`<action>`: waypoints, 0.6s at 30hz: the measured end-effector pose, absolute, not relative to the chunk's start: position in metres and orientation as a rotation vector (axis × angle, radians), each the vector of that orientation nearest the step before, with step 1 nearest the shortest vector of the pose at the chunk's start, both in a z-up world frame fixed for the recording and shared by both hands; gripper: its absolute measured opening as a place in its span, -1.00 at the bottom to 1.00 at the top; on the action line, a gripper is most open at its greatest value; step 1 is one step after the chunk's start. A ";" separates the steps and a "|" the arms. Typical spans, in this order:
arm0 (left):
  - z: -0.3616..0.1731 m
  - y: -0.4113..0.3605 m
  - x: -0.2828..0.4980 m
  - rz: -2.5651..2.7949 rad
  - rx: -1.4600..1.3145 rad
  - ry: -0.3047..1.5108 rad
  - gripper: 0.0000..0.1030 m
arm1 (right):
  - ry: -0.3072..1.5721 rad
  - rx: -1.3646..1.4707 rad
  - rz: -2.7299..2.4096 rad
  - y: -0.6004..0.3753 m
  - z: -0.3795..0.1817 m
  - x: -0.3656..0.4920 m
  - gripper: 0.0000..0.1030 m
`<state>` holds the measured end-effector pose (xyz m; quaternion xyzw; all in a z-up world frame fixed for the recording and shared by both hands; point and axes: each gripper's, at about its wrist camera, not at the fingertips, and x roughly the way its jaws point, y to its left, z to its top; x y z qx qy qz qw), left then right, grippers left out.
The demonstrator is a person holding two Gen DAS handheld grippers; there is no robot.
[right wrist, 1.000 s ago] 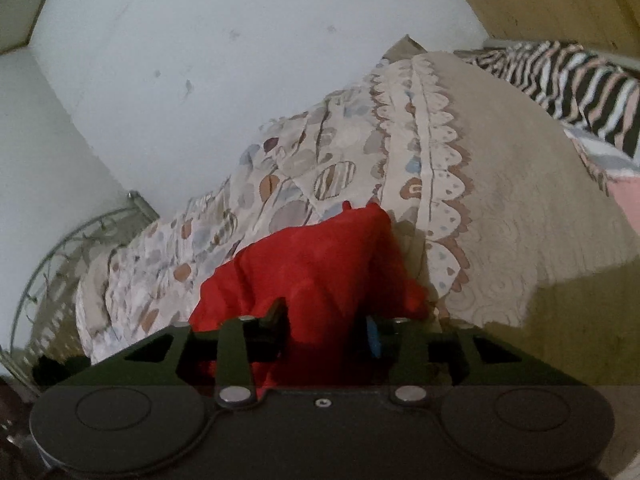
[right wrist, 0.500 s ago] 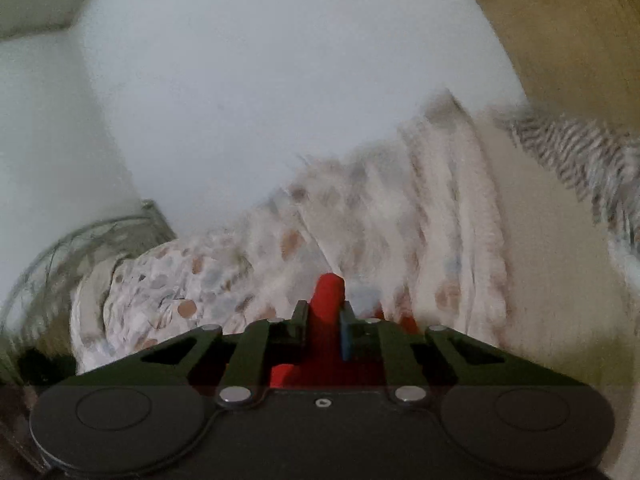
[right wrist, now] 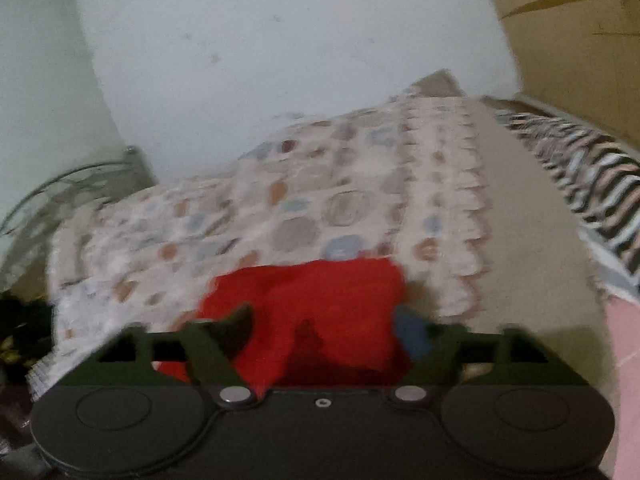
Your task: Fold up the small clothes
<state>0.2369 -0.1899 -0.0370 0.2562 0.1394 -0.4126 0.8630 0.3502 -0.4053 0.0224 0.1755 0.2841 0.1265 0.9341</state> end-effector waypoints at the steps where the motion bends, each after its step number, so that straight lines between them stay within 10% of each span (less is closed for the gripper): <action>1: -0.035 -0.189 0.236 -0.864 0.526 0.293 0.71 | 0.583 0.340 0.292 -0.399 0.028 0.345 0.79; 18: 0.001 -0.126 0.245 -0.746 0.112 0.353 0.99 | 0.669 0.200 0.233 -0.384 -0.016 0.321 0.99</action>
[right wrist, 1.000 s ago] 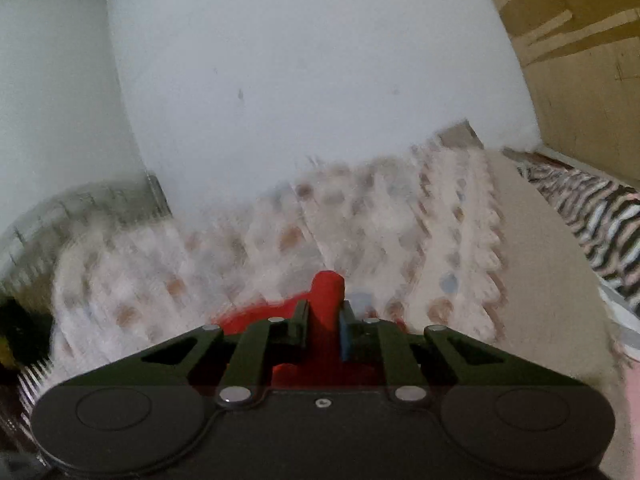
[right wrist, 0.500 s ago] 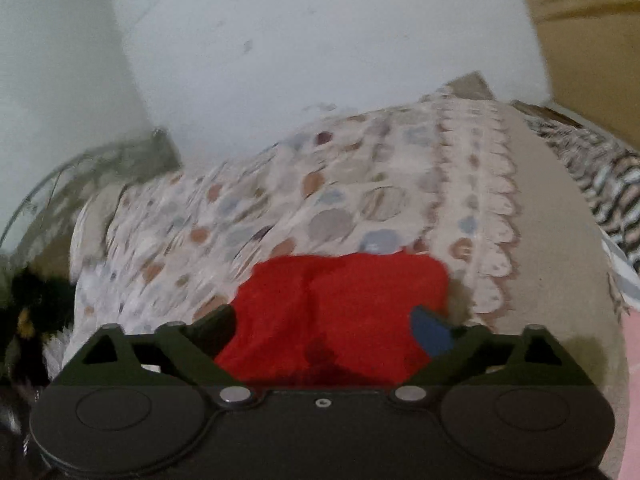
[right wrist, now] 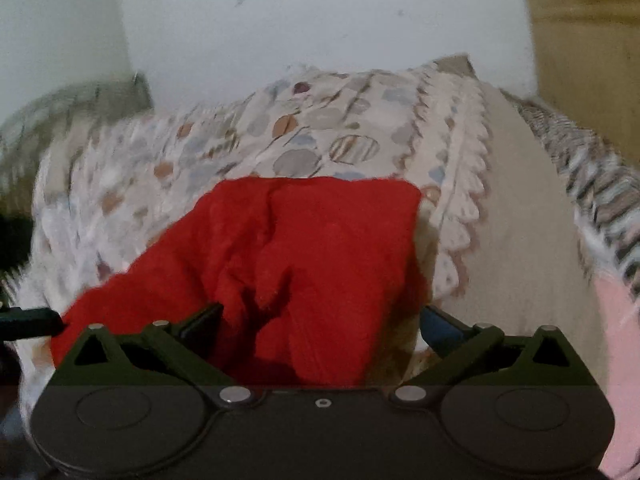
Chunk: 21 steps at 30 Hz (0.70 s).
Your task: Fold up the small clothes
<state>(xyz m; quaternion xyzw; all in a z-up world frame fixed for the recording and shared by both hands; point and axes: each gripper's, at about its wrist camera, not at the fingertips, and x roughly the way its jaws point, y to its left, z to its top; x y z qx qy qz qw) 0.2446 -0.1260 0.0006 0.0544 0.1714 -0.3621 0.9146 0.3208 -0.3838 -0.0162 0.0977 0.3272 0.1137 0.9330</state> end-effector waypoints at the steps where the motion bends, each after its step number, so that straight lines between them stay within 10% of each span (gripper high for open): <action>1: 0.003 -0.114 0.254 -0.718 0.016 0.383 0.99 | 0.661 0.241 0.231 -0.387 -0.022 0.318 0.99; 14: -0.015 -0.074 0.340 -0.619 -0.350 0.652 0.99 | 0.424 0.577 0.208 -0.427 -0.020 0.310 0.97; 19: -0.021 -0.087 0.339 -0.631 -0.297 0.667 0.99 | 0.586 0.602 0.159 -0.444 -0.016 0.367 0.19; 21: -0.022 -0.088 0.337 -0.636 -0.265 0.671 0.99 | 0.594 0.583 0.168 -0.443 -0.011 0.385 -0.46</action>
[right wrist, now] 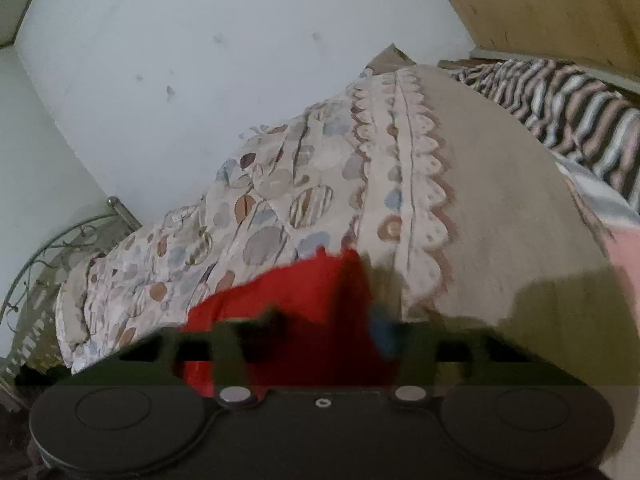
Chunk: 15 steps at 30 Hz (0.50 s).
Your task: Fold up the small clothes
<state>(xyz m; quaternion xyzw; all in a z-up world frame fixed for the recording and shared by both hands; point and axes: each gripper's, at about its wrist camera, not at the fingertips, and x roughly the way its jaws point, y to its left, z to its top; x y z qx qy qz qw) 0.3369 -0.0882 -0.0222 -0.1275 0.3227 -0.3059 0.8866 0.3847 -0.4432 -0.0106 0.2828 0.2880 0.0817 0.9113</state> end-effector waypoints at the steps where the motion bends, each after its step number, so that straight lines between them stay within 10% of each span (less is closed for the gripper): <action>1: -0.023 -0.088 0.336 -0.635 -0.253 0.675 0.99 | 0.591 0.556 0.188 -0.441 -0.006 0.392 -0.60; 15: -0.024 -0.092 0.331 -0.625 -0.237 0.673 1.00 | 0.556 0.257 0.309 -0.409 0.032 0.411 -0.73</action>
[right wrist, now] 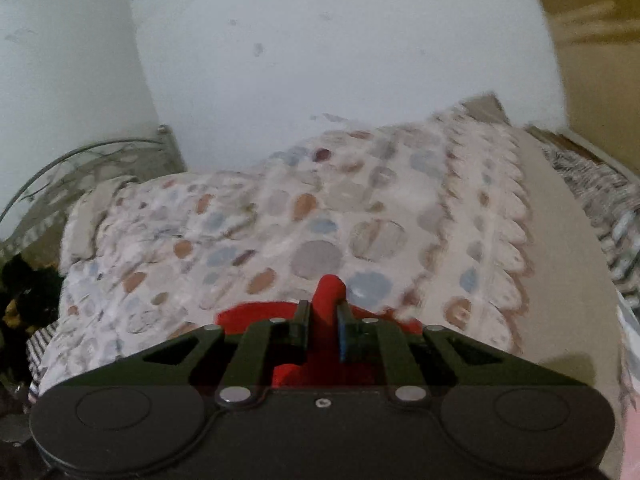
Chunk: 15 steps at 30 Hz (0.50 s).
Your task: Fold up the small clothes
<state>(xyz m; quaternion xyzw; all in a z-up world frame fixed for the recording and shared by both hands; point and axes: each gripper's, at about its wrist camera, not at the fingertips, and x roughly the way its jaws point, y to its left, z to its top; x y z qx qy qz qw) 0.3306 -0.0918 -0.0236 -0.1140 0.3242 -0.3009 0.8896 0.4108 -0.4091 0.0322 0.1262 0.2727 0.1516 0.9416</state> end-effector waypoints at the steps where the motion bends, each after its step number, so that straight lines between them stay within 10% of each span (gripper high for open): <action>1: -0.024 -0.093 0.331 -0.625 -0.234 0.674 1.00 | 0.566 0.258 0.287 -0.414 0.027 0.410 -0.73; 7: -0.024 -0.099 0.331 -0.613 -0.209 0.673 1.00 | 0.613 0.278 0.195 -0.440 -0.003 0.398 -0.26; 11: -0.025 -0.101 0.332 -0.602 -0.212 0.686 1.00 | 0.630 0.393 0.177 -0.452 -0.008 0.392 0.62; 15: -0.025 -0.103 0.330 -0.594 -0.198 0.683 1.00 | 0.645 0.415 0.208 -0.448 -0.008 0.385 0.83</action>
